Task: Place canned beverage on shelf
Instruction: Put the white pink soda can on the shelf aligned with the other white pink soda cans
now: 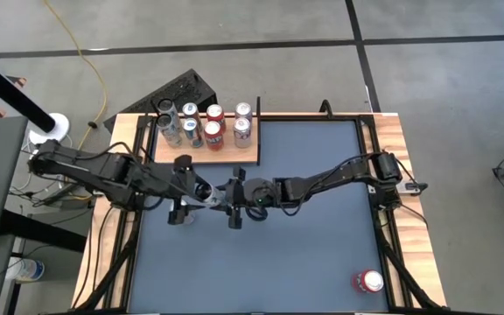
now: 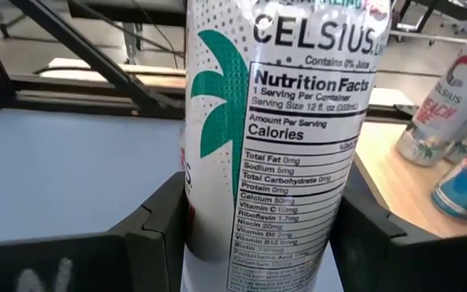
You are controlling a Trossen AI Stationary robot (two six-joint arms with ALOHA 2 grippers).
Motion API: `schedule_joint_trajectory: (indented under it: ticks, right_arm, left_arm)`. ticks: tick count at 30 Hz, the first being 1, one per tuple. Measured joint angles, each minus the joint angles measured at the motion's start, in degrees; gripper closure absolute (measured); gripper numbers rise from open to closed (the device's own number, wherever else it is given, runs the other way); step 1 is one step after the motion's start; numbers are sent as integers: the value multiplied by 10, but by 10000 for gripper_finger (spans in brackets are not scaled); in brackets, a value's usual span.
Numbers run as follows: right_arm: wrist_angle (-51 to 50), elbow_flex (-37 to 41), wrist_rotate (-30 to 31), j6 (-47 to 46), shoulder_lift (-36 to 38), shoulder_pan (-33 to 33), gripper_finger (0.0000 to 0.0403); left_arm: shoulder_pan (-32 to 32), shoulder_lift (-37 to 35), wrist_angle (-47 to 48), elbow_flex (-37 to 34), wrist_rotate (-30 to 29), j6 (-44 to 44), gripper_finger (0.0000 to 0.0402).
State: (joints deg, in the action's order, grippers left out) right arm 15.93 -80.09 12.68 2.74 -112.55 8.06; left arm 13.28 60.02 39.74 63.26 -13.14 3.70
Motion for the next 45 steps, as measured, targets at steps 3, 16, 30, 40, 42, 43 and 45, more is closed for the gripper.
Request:
schedule_joint_trajectory:
  ticks: [3, 16, 30, 40, 42, 43, 45]
  right_arm:
    - [-5, -1, 7, 1, 0, 5, 187]
    - [-11, -3, 5, 5, 1, 13, 186]
    - [-7, -2, 8, 3, 1, 13, 186]
    - [-12, -2, 24, 3, 1, 13, 186]
    - [-13, -2, 24, 3, 1, 13, 186]
    - [-15, -2, 24, 3, 1, 13, 186]
    - [-15, -2, 24, 3, 1, 13, 186]
  left_arm:
    - [0, -7, -8, 0, 12, -8, 81]
    - [2, -17, -18, 16, 13, -45, 81]
    - [2, 47, 0, 10, 42, -29, 81]
    - [-7, 45, 11, 10, 46, -7, 84]
    - [-7, 45, 15, 10, 49, -6, 90]
    - [-7, 45, 17, 9, 49, -6, 95]
    - [-7, 45, 18, 9, 48, -4, 107]
